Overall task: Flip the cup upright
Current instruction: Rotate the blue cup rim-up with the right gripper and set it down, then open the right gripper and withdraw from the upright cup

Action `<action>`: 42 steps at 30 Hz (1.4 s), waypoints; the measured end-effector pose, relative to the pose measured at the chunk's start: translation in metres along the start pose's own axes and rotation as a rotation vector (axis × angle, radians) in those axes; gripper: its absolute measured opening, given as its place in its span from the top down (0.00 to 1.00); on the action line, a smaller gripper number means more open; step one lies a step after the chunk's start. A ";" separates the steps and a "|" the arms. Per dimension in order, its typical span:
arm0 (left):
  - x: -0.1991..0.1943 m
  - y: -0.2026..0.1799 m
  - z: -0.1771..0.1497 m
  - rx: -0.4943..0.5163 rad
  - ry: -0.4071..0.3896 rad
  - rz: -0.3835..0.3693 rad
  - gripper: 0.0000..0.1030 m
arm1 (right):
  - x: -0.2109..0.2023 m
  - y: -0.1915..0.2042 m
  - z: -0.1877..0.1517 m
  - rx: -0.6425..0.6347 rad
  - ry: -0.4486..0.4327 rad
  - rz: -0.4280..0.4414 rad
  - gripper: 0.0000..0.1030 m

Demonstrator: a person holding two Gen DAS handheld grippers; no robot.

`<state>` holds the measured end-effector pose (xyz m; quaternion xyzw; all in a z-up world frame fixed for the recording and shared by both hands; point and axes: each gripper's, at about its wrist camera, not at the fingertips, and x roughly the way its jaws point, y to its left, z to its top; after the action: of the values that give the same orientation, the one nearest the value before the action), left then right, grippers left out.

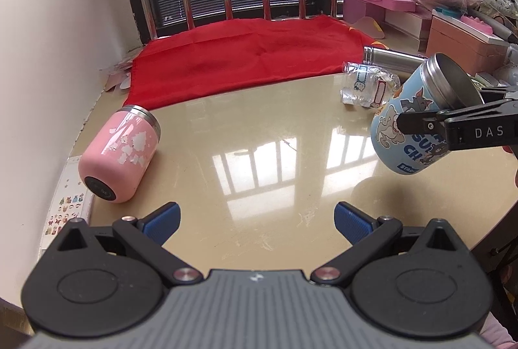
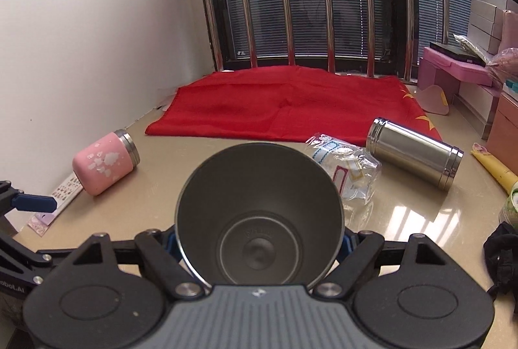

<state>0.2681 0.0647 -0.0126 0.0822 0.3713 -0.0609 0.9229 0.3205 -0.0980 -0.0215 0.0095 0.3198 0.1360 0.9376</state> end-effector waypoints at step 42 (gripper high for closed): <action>-0.011 -0.078 0.022 -0.006 -0.032 0.015 0.00 | -0.001 -0.168 0.028 0.050 0.160 -0.151 0.00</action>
<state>0.2611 -0.0152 0.0023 0.0814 0.3561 -0.0543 0.9293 0.3783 -0.2584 -0.0165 -0.0019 0.3969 0.0573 0.9161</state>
